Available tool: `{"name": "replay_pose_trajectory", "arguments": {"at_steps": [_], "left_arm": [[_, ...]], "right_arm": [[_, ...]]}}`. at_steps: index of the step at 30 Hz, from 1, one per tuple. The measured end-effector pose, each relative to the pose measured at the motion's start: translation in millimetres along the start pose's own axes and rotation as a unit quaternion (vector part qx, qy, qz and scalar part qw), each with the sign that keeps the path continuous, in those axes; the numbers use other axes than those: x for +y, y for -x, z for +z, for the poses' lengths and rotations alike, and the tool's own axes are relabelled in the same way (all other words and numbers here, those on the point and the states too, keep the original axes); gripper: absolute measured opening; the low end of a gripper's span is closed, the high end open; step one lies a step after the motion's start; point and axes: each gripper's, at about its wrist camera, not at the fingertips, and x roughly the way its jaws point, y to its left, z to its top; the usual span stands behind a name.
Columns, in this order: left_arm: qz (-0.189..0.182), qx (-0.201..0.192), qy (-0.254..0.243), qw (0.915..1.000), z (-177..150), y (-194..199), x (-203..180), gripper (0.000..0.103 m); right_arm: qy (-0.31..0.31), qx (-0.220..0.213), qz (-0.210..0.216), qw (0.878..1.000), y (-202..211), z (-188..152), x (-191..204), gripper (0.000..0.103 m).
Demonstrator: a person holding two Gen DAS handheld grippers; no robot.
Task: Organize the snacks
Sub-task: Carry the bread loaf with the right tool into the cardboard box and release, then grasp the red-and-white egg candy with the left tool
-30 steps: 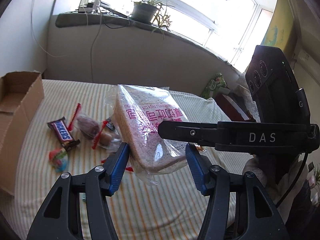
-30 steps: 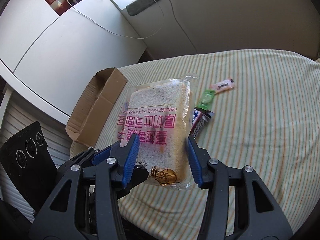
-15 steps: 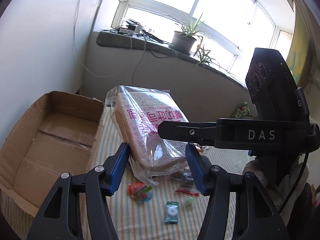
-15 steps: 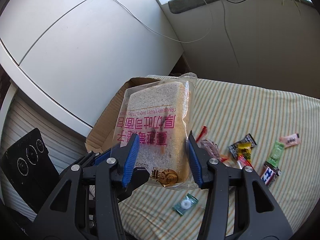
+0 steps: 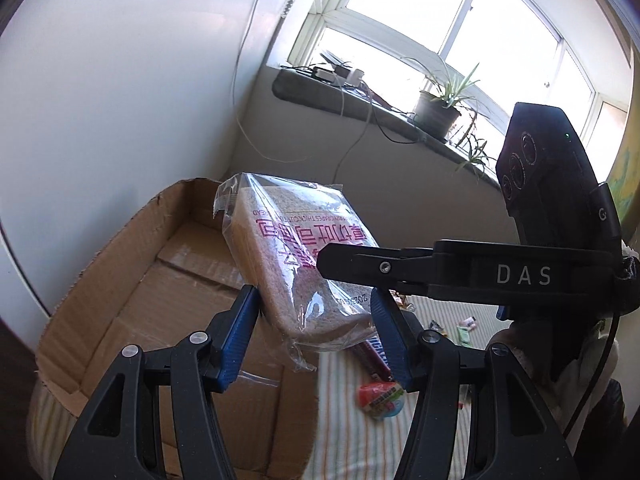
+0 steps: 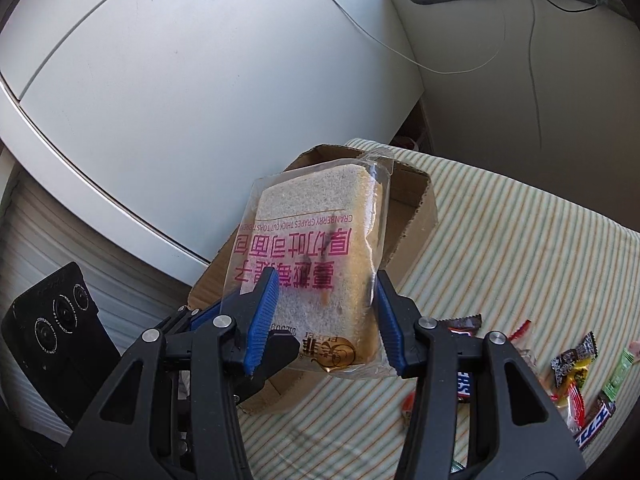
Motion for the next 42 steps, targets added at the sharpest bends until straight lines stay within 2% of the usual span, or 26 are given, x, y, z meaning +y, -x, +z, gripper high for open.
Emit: {"name": "replay_pose_trajectory", "arguments": {"at_steps": [10, 13, 16, 19, 23, 28, 34, 36, 42], "left_arm": [[0.033, 0.017, 0.033, 0.9988, -4.5, -3.8, 38.2, 0.057], [0.057, 0.014, 0.031, 0.9978, -6.9, -3.1, 44.0, 0.056], [0.067, 0.008, 0.036, 0.9971, -8.5, 0.5, 51.0, 0.055], [0.071, 0.001, 0.031, 0.997, -8.9, 4.1, 52.2, 0.055], [0.059, -0.02, 0.008, 0.9981, -8.9, 10.1, 41.8, 0.055], [0.032, -0.063, -0.027, 0.9971, -8.5, 17.6, 23.1, 0.058], [0.019, -0.049, -0.052, 0.9973, -8.4, 8.1, 0.7, 0.058], [0.017, -0.048, -0.061, 0.9969, -9.3, 5.9, -7.8, 0.058], [-0.005, -0.031, -0.08, 0.9963, -16.0, 0.2, -33.3, 0.058]], "right_arm": [[0.024, 0.037, 0.012, 0.999, -52.0, 6.3, 22.0, 0.05], [0.031, 0.037, 0.0, 0.999, -58.8, 5.8, 24.9, 0.05], [0.037, 0.025, -0.022, 0.999, -59.4, 5.6, 25.8, 0.05], [0.03, 0.021, -0.025, 0.999, -56.2, 4.6, 20.5, 0.052], [0.03, 0.016, -0.037, 0.999, -47.0, 0.4, 13.9, 0.055], [0.037, 0.0, -0.067, 0.997, -26.7, -5.6, 2.2, 0.055], [0.029, -0.038, -0.102, 0.994, 14.6, -18.2, -25.9, 0.057], [0.032, -0.051, -0.116, 0.991, 27.6, -22.8, -34.0, 0.071], [0.049, -0.072, -0.175, 0.981, 65.9, -39.9, -58.1, 0.073]]}}
